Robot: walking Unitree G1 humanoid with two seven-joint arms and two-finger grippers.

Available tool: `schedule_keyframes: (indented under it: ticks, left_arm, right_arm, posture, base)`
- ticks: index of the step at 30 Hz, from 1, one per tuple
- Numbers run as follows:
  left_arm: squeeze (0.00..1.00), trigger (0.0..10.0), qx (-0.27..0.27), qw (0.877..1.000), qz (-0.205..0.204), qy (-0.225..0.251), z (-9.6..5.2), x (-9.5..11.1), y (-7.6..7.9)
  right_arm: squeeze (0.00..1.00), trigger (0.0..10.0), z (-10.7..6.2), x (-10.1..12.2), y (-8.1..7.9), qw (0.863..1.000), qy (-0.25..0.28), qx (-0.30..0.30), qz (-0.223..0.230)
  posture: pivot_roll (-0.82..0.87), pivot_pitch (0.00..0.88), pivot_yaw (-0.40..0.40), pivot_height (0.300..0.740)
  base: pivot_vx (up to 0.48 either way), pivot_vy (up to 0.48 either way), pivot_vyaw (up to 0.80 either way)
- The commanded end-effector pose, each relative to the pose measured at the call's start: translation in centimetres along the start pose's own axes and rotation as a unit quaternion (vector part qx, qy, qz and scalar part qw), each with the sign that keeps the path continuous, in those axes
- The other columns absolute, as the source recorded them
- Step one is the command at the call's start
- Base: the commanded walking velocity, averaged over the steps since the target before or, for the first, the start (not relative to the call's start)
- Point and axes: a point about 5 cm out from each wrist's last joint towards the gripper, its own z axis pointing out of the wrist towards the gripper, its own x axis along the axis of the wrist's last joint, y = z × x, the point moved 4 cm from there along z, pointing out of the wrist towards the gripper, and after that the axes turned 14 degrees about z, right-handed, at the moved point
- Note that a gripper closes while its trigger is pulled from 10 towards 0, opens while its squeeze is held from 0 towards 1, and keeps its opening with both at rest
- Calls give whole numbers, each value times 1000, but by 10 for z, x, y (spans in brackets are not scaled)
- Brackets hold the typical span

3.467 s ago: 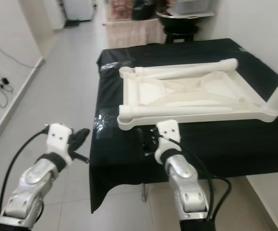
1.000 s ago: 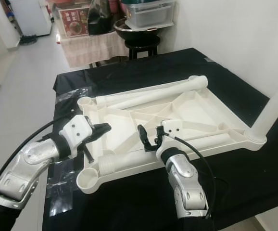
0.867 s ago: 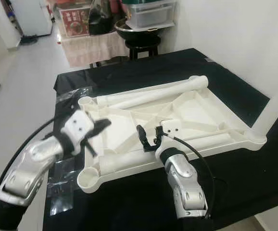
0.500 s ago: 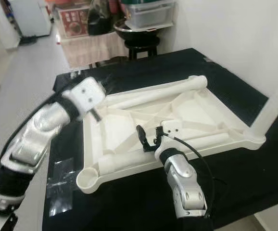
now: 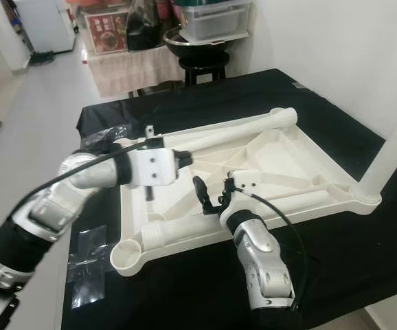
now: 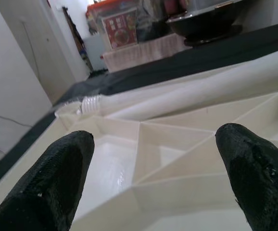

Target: Building children table

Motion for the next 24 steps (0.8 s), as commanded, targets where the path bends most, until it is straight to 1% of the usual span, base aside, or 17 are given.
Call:
schedule_keyframes:
  ticks: [1, 3, 5, 6, 7, 9, 10, 11, 12, 15, 16, 17, 19, 20, 22, 23, 24]
  left_arm:
    - [0, 10000, 31, 998, 32, -33, 0, -11, -21]
    - [0, 10000, 86, 994, 46, -39, 2, -11, -45]
    - [0, 10000, 86, 994, 46, -39, 2, -11, -45]
    - [0, 10000, 126, 991, 36, -32, 3, -7, -61]
    - [0, 10000, 174, 985, -3, -6, 2, 2, -82]
    - [0, 10000, 225, 970, -80, 43, -1, 16, -110]
    - [0, 10000, 225, 970, -80, 43, -1, 16, -110]
    - [0, 10000, 226, 963, -132, 70, -1, 20, -116]
    - [0, 10000, 200, 963, -160, 84, 1, 21, -114]
    - [0, 10000, 181, 963, -176, 92, 3, 22, -111]
    - [0, 10000, 141, 971, -171, 91, 5, 22, -100]
    - [0, 10000, 141, 971, -171, 91, 5, 22, -100]
    - [0, 10000, 10, 991, -111, 69, 7, 17, -52]
    - [0, 10000, 10, 991, -111, 69, 7, 17, -52]
    - [0, 10000, -117, 990, -62, 54, 2, 10, -1]
    - [0, 10000, -117, 990, -62, 54, 2, 10, -1]
    - [0, 10000, -147, 986, -52, 52, 1, 8, 12]
  right_arm:
    - [0, 10000, 2, 19, -9, 999, 36, 26, 22]
    - [0, 10000, 2, 23, -10, 998, 42, 29, 25]
    - [0, 10000, 2, 23, -10, 998, 42, 29, 25]
    - [0, 10000, 2, 23, -11, 998, 42, 30, 24]
    - [0, 10000, 3, 22, -11, 998, 41, 32, 23]
    - [0, 10000, 4, 23, -14, 998, 41, 37, 21]
    - [0, 10000, 4, 23, -14, 998, 41, 37, 21]
    - [0, 10000, 4, 26, -15, 998, 43, 42, 19]
    - [0, 10000, 4, 29, -14, 998, 44, 46, 15]
    - [0, 10000, 4, 30, -14, 998, 44, 48, 12]
    - [0, 10000, 4, 32, -12, 998, 43, 49, 7]
    - [0, 10000, 4, 32, -12, 998, 43, 49, 7]
    - [0, 10000, 4, 32, 1, 999, 21, 29, -39]
    - [0, 10000, 4, 32, 1, 999, 21, 29, -39]
    - [0, 10000, 2, 33, 27, 996, 1, -26, -82]
    - [0, 10000, 2, 33, 27, 996, 1, -26, -82]
    - [0, 10000, 1, 35, 35, 995, -1, -44, -90]
  posture:
    - [-136, 47, 79, 740]
    - [-136, 47, 79, 740]
    - [-136, 47, 79, 740]
    - [-136, 47, 79, 740]
    - [-140, 41, 80, 740]
    - [-142, 39, 80, 740]
    - [-142, 39, 80, 740]
    - [-142, 39, 80, 740]
    - [-145, 36, 80, 740]
    - [-145, 36, 80, 740]
    - [-147, 33, 80, 740]
    - [-147, 33, 80, 740]
    - [-147, 33, 80, 740]
    - [-147, 33, 80, 740]
    - [-147, 29, 82, 740]
    - [-147, 29, 82, 740]
    - [-149, 26, 86, 740]
  base:
    - [0, 0, 0]
    - [0, 0, 0]
    - [0, 0, 0]
    - [0, 0, 0]
    - [0, 0, 0]
    - [0, 0, 0]
    - [0, 0, 0]
    - [0, 0, 0]
    - [0, 0, 0]
    - [0, 0, 0]
    - [0, 0, 0]
    - [0, 0, 0]
    - [0, 0, 0]
    - [0, 0, 0]
    - [0, 0, 0]
    - [0, 0, 0]
    - [0, 0, 0]
